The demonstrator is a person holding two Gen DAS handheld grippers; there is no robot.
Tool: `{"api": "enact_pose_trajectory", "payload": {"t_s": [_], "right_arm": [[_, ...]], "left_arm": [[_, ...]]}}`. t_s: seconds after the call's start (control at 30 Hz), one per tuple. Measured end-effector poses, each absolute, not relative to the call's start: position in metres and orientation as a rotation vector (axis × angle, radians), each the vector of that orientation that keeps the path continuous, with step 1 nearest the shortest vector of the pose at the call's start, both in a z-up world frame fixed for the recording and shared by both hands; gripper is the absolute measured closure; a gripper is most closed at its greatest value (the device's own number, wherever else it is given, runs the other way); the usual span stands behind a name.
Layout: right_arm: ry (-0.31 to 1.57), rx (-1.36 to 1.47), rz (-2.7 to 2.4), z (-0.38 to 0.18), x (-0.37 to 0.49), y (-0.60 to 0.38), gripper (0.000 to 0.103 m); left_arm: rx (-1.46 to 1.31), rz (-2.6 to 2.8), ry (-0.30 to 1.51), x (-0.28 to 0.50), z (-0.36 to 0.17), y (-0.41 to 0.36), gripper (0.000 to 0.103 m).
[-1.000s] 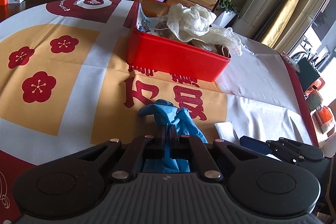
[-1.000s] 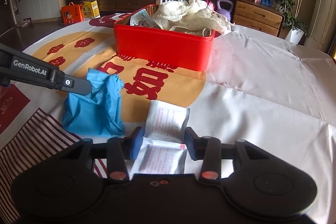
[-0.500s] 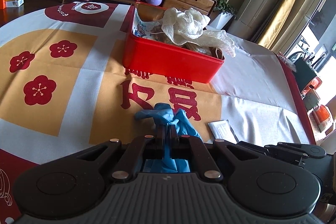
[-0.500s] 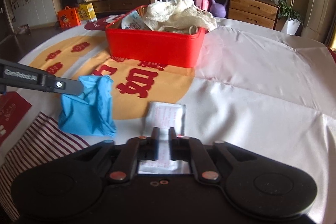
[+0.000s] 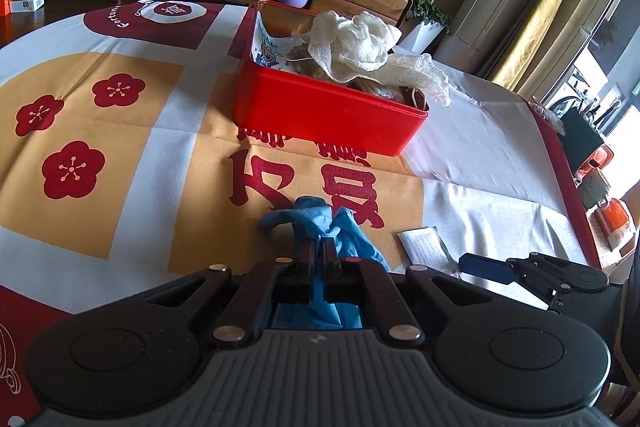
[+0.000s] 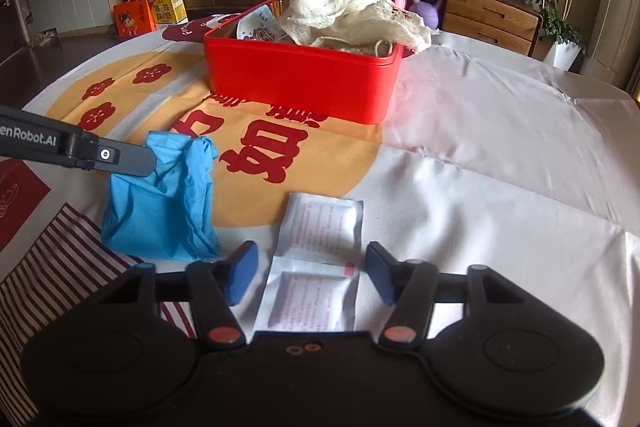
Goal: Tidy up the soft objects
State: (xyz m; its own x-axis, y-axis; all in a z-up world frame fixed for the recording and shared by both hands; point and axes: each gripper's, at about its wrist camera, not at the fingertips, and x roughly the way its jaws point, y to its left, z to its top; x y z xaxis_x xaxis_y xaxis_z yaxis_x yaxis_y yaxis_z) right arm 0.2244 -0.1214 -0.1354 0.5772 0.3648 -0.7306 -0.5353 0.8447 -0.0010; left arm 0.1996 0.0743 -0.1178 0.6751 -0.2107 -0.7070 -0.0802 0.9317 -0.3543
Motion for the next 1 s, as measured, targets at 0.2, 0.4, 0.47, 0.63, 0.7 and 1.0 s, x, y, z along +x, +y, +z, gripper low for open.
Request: {"api": "enact_pose_trajectory", "payload": {"t_s": [0.2, 0.4, 0.47, 0.63, 0.7, 1.0], "right_arm": [[0.771, -0.235, 0.542, -0.135, 0.222, -0.125, 0.062], [0.762, -0.201, 0.561, -0.133, 0.218, -0.126, 0.089], [0.754, -0.22, 0.558, -0.134, 0.216, -0.124, 0.089], [0.739, -0.202, 0.562, -0.132, 0.213, -0.127, 0.103], [0.733, -0.195, 0.555, -0.13, 0.212, -0.129, 0.103], [0.724, -0.12, 0.518, -0.12, 0.216, -0.151, 0.103]], "left_arm": [[-0.382, -0.081, 0.838, 0.201, -0.121, 0.074, 0.1], [-0.385, -0.083, 0.841, 0.201, -0.123, 0.074, 0.1], [-0.387, -0.083, 0.84, 0.201, -0.123, 0.074, 0.1], [-0.386, -0.083, 0.841, 0.201, -0.123, 0.074, 0.1], [-0.389, -0.082, 0.842, 0.201, -0.123, 0.074, 0.1], [-0.39, -0.083, 0.842, 0.201, -0.124, 0.075, 0.1]]}}
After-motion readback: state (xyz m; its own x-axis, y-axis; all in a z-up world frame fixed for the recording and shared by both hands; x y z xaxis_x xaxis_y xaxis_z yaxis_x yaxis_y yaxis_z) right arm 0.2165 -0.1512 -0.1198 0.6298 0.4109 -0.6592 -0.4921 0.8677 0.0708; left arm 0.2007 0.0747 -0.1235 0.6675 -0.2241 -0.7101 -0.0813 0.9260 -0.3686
